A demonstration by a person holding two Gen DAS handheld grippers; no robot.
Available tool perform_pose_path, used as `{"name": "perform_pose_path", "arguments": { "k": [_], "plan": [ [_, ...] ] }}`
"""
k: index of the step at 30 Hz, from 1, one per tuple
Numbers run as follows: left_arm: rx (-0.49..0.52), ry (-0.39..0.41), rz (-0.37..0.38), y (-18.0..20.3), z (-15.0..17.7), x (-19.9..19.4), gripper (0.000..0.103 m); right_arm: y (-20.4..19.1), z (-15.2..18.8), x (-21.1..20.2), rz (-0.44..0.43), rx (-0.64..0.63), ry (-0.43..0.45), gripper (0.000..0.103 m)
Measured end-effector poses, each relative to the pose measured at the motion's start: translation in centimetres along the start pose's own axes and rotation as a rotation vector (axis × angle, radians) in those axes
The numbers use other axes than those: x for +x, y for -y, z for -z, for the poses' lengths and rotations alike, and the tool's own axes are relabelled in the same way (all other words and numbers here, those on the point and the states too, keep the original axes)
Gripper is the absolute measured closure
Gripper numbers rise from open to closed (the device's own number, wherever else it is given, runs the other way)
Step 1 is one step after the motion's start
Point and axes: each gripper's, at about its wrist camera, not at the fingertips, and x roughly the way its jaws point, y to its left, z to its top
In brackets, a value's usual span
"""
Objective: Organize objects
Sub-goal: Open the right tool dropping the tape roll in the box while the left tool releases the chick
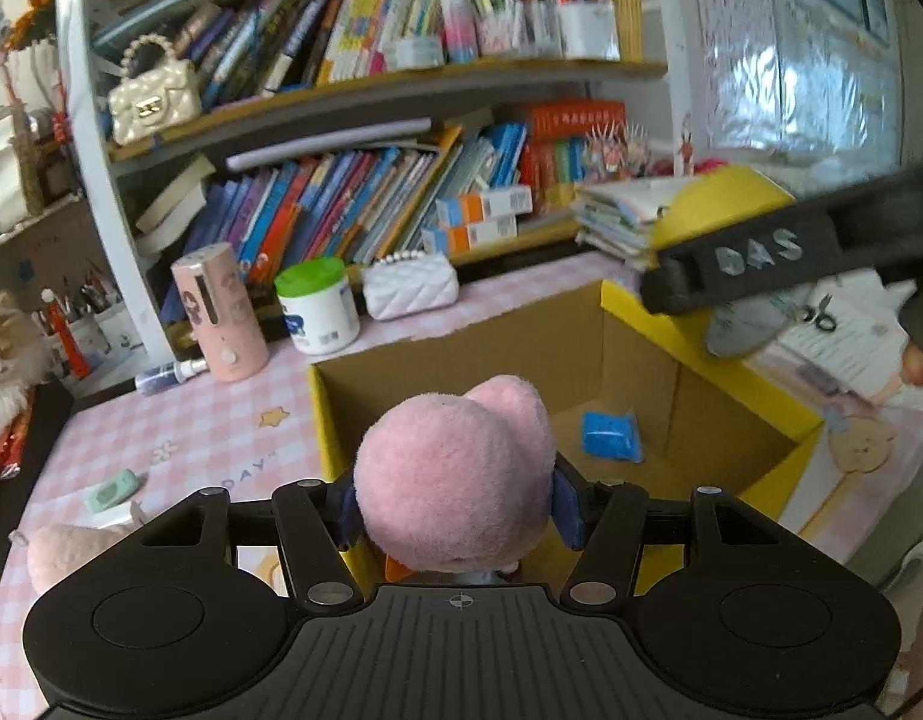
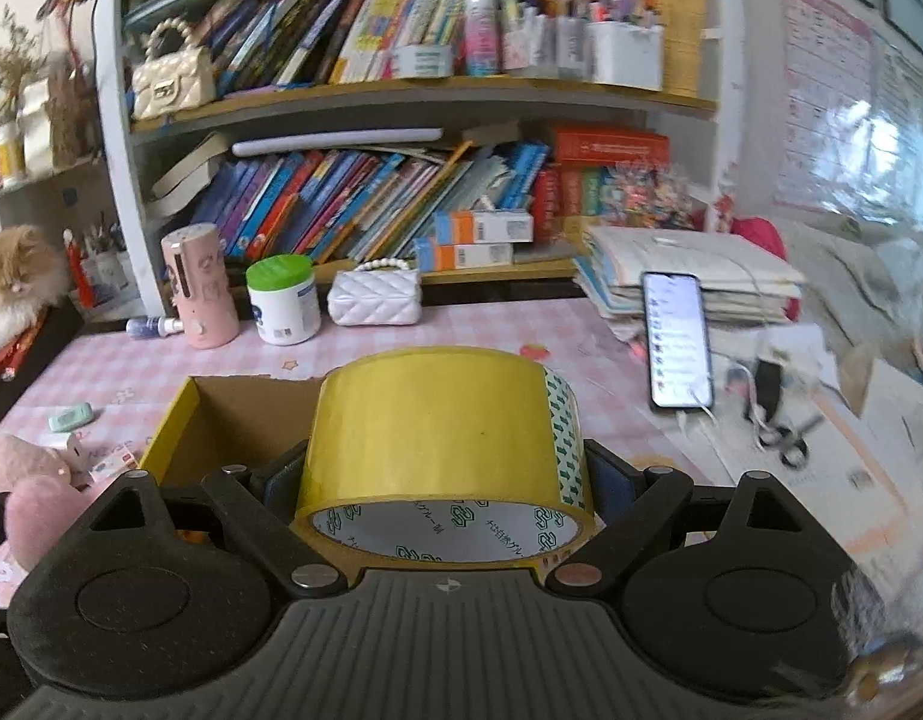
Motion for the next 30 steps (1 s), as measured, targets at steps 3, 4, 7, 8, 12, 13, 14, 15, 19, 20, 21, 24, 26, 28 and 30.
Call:
{"name": "perform_pose_path", "arguments": {
  "k": [3,4,7,8,12,13,14,15,19,20,21,24,26,28,30],
  "plan": [
    [0.017,-0.041,-0.004,1.0,-0.4,1.8,0.045,-0.2,-0.8,2.4,-0.029,-0.027,-0.023,0.014],
    [0.019,-0.063,-0.004,1.3,-0.4,2.5,0.045,-0.4,-1.0,3.2,-0.038,-0.04,-0.033,0.014],
    [0.002,-0.117,0.001,1.6,-0.5,4.2,0.045,-1.0,-1.6,6.2,-0.072,-0.085,-0.082,0.014],
    [-0.011,-0.136,0.009,1.5,-0.5,4.8,0.045,-1.3,-1.7,7.2,-0.089,-0.101,-0.108,0.014],
    [-0.02,-0.19,0.022,1.9,-0.3,6.1,0.045,-2.4,-2.0,11.0,-0.147,-0.149,-0.223,0.014],
    [-0.018,-0.2,0.024,2.0,-0.3,6.4,0.045,-2.7,-2.0,11.9,-0.159,-0.16,-0.252,0.014],
    [-0.02,-0.209,0.026,2.1,-0.3,6.6,0.045,-3.1,-1.8,12.7,-0.173,-0.173,-0.278,0.014],
    [-0.024,-0.216,0.028,2.2,-0.3,6.8,0.045,-3.5,-1.8,13.6,-0.191,-0.189,-0.311,0.014],
    [-0.053,-0.261,0.032,2.0,-0.1,7.8,0.045,-5.0,-1.0,15.9,-0.238,-0.266,-0.391,0.014],
    [-0.066,-0.276,0.035,1.8,0.0,8.1,0.045,-5.3,-0.9,16.5,-0.248,-0.28,-0.412,0.014],
    [-0.074,-0.285,0.037,1.7,0.1,8.2,0.045,-5.4,-0.7,16.8,-0.254,-0.29,-0.429,0.014],
    [-0.096,-0.304,0.046,1.4,0.3,8.6,0.045,-5.7,-0.3,17.9,-0.261,-0.313,-0.469,0.014],
    [-0.097,-0.308,0.047,1.4,0.3,8.7,0.045,-5.7,-0.2,18.5,-0.261,-0.315,-0.489,0.014],
    [-0.095,-0.315,0.047,1.5,0.2,8.8,0.044,-5.7,0.0,19.1,-0.265,-0.309,-0.523,0.014],
    [-0.096,-0.318,0.048,1.5,0.3,8.8,0.044,-5.7,0.0,19.4,-0.273,-0.309,-0.534,0.013]
  ]
}}
